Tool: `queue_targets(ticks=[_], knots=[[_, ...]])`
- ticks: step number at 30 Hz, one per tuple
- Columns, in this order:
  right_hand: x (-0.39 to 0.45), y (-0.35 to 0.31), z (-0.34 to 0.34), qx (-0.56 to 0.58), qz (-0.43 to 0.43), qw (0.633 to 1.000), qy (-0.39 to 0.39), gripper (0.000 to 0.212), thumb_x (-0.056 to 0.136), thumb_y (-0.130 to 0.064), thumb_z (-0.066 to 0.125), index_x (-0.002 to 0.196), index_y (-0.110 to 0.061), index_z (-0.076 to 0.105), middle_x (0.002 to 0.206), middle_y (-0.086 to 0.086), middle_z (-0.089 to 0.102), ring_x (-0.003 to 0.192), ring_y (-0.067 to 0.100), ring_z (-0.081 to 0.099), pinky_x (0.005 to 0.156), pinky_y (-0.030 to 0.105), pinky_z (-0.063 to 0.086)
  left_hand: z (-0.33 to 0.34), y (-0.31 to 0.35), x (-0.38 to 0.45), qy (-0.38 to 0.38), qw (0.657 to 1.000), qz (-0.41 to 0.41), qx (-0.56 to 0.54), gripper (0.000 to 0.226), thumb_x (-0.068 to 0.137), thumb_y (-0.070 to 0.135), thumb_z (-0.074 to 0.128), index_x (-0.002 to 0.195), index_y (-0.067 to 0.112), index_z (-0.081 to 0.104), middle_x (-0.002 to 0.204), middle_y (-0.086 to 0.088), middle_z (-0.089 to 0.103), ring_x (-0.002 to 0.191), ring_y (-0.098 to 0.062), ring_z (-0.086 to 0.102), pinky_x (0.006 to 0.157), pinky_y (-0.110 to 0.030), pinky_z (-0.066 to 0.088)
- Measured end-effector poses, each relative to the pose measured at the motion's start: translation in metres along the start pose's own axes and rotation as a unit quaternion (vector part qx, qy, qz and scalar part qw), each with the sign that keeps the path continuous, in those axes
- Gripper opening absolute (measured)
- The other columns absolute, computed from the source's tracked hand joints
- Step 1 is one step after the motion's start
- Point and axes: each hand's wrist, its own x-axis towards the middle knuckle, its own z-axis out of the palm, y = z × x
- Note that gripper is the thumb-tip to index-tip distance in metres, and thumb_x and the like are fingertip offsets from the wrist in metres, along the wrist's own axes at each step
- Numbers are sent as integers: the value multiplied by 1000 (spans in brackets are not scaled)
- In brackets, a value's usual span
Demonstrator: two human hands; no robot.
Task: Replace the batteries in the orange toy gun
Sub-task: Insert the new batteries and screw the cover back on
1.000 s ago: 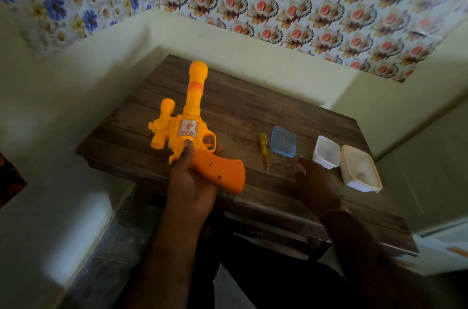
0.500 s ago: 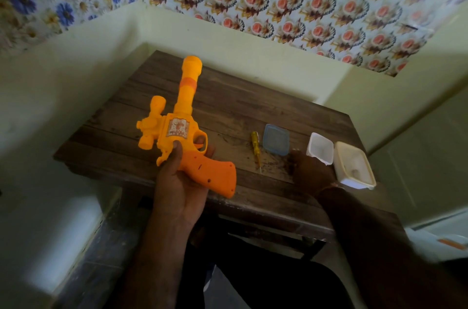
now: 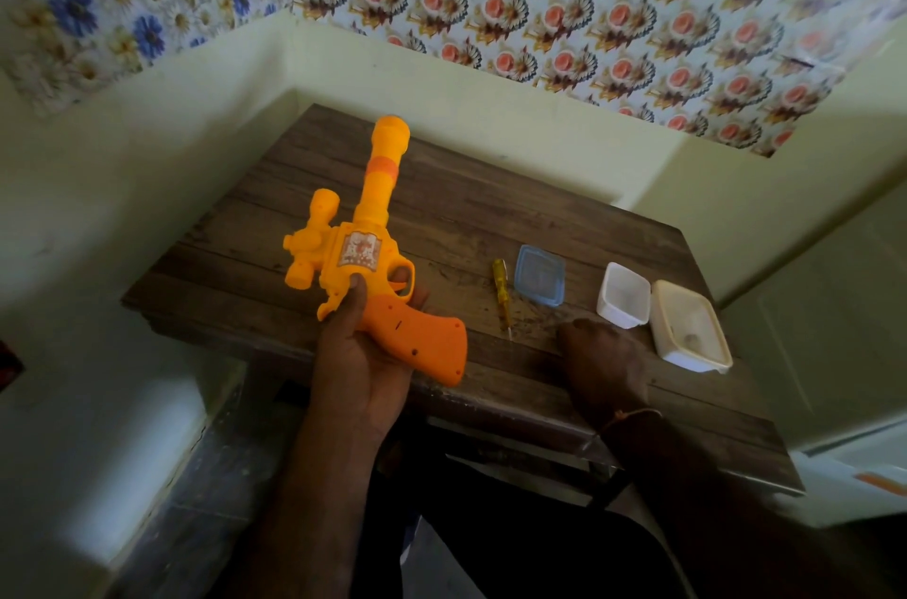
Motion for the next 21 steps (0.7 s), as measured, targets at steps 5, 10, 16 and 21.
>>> queue_targets(ticks=[5,10,16,21], knots=[[3,-1,-3,-6,-56,998,8,27,92,-43,53,109,-23,56,110,1,60,95,14,56,73,26,47,0,0,-2,-5,1000,2,1,62,86,41,56,145,24,45,126,-11,66,113,-32,65,87,-52,51],[8,-1,-7,34,-72,997,7,19,93,-33,54,108,-23,60,112,0,62,98,13,58,77,25,49,2,-1,-3,-2,1000,-5,0,63,84,41,57,144,25,45,124,-9,68,114,-33,65,85,-51,51],[7,11,-7,289,78,954,21,24,93,-15,57,115,-17,66,119,2,65,96,11,58,89,25,47,0,0,-2,-6,1000,-7,-2,59,88,41,55,144,24,45,127,-11,66,117,-34,62,84,-52,50],[10,16,-9,371,131,919,-25,21,91,-14,60,111,-17,68,116,2,66,94,8,58,89,23,46,-1,1,-1,-6,1000,-5,-5,57,90,40,54,144,24,45,129,-12,65,116,-34,63,86,-52,51]])
